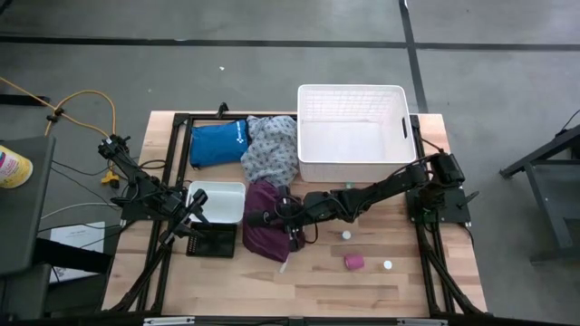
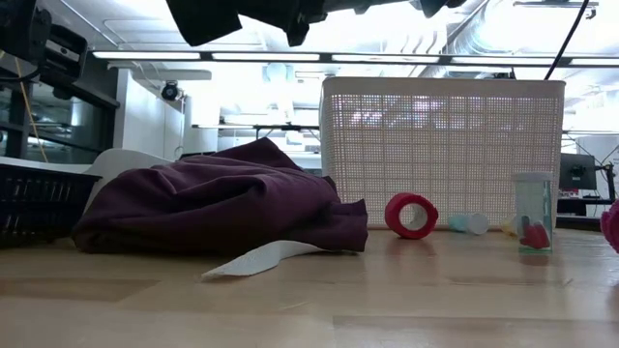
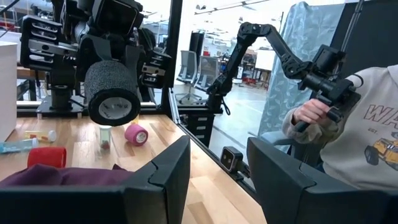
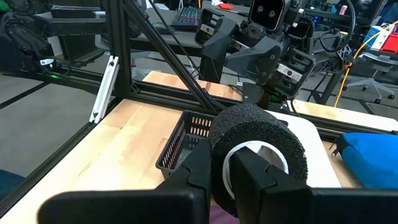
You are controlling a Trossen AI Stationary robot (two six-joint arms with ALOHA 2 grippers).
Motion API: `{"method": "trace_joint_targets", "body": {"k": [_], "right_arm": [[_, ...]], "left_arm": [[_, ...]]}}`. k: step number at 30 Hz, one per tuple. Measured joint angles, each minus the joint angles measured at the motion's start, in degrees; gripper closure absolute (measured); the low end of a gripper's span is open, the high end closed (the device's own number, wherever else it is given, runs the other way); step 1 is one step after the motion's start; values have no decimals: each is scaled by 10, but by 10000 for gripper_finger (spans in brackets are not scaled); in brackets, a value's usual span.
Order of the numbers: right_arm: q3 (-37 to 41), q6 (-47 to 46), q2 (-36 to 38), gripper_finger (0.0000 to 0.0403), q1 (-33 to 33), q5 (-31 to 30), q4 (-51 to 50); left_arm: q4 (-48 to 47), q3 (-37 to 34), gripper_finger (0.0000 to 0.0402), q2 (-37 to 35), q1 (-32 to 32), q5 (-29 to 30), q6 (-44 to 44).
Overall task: Pick & place medical supplies in basket/bin
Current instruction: Put the black bandage into the white bin
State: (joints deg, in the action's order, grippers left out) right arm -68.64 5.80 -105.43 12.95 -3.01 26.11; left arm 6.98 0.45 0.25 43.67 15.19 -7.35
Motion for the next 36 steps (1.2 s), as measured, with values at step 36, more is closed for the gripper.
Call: {"method": "trace_joint_targets", "body": {"k": [36], "right_arm": [[0, -2, 0, 372, 0, 0, 0]], "left_arm": [[44, 0, 249, 0, 0, 95, 4]]}}
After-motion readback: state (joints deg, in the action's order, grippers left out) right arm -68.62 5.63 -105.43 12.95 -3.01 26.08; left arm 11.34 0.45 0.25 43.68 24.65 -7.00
